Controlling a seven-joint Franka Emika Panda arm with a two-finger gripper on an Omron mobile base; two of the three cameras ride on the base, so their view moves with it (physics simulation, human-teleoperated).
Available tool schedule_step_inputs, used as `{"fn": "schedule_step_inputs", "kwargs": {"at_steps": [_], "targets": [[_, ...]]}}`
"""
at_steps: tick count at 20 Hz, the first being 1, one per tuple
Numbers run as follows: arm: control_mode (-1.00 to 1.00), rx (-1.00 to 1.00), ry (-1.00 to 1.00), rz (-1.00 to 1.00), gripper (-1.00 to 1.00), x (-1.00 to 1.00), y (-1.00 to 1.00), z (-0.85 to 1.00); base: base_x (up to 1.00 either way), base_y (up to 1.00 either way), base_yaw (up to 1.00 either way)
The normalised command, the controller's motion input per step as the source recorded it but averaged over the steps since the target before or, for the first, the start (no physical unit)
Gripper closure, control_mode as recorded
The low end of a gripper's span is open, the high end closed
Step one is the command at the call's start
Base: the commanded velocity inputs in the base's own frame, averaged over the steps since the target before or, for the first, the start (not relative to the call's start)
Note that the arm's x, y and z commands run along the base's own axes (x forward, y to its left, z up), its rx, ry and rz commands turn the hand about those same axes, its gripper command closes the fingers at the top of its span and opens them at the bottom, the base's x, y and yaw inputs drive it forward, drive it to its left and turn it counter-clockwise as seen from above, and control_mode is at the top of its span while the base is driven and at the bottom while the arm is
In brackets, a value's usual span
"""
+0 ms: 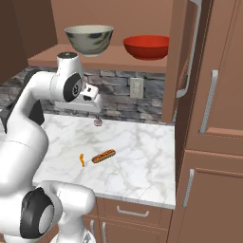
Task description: Pick both bowls and place them on the counter. Then place the shrimp in one bowl and place the hot dog in the other bowl.
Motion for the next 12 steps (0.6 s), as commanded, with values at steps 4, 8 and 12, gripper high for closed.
{"fn": "schedule_step_inputs", "kwargs": {"at_steps": [4, 8, 12], "targets": [[-1.0, -0.03, -0.03, 0.03, -1.0, -0.01, -0.03, -0.12, 0.0, 0.0, 0.0], [-1.0, -0.34, -0.37, 0.06, -1.0, -0.24, 0.0, 0.02, 0.0, 0.0, 0.0], [-1.0, -0.45, -0.4, 0.03, -1.0, -0.41, -0.03, 0.37, 0.0, 0.0, 0.0]]}}
